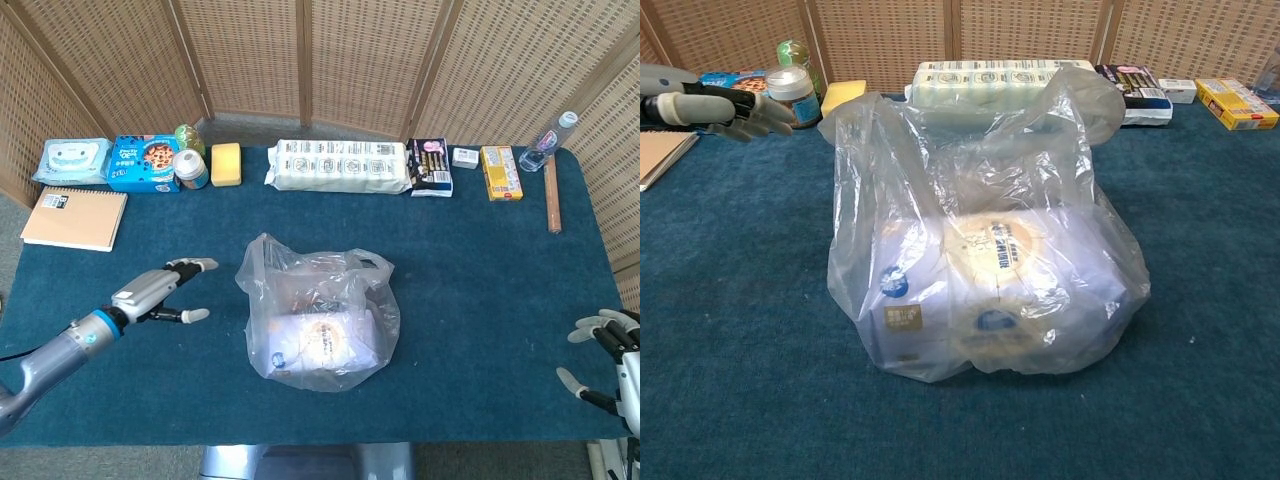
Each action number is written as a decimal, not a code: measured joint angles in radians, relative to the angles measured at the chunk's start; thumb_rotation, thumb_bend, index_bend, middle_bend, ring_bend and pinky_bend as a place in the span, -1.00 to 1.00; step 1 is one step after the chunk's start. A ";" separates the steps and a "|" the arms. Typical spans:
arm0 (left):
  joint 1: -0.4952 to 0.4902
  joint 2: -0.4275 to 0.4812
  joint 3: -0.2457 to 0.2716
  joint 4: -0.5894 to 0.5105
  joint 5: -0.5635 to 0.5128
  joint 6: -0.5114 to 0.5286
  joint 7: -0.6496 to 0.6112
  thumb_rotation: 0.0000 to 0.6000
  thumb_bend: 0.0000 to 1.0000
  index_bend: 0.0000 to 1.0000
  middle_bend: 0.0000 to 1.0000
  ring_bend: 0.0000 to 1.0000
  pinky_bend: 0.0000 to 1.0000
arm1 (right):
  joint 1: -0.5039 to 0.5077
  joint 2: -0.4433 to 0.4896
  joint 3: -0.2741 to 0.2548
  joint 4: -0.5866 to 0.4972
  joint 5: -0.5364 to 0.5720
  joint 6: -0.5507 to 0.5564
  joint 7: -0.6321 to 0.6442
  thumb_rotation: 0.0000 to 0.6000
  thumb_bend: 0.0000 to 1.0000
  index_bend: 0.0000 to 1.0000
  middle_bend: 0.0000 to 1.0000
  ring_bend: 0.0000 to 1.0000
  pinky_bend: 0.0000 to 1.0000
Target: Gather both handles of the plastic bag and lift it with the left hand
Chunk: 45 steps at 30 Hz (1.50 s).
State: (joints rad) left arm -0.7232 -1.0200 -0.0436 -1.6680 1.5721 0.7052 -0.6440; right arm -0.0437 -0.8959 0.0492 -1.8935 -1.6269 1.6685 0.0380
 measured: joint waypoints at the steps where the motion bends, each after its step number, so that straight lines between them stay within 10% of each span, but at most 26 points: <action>1: -0.012 -0.011 -0.004 0.006 -0.009 -0.013 0.001 -1.00 -0.96 -0.93 -0.90 -1.00 -1.00 | -0.001 0.000 0.000 0.000 0.001 0.001 0.000 1.00 -0.63 -0.11 -0.26 -0.52 -0.70; 18: -0.177 -0.170 -0.083 0.078 -0.183 -0.184 0.073 -1.00 -0.95 -0.93 -0.90 -1.00 -1.00 | -0.016 -0.001 0.008 0.016 0.024 0.019 0.018 1.00 -0.63 -0.11 -0.26 -0.52 -0.70; 45: -0.180 -0.387 -0.247 0.150 -0.415 -0.128 -0.103 -1.00 -0.88 -0.93 -0.90 -1.00 -0.89 | -0.027 0.004 0.015 0.028 0.036 0.029 0.042 1.00 -0.63 -0.11 -0.26 -0.52 -0.70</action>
State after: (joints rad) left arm -0.9033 -1.4068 -0.2909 -1.5181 1.1566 0.5774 -0.7468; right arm -0.0709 -0.8918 0.0647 -1.8658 -1.5909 1.6972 0.0799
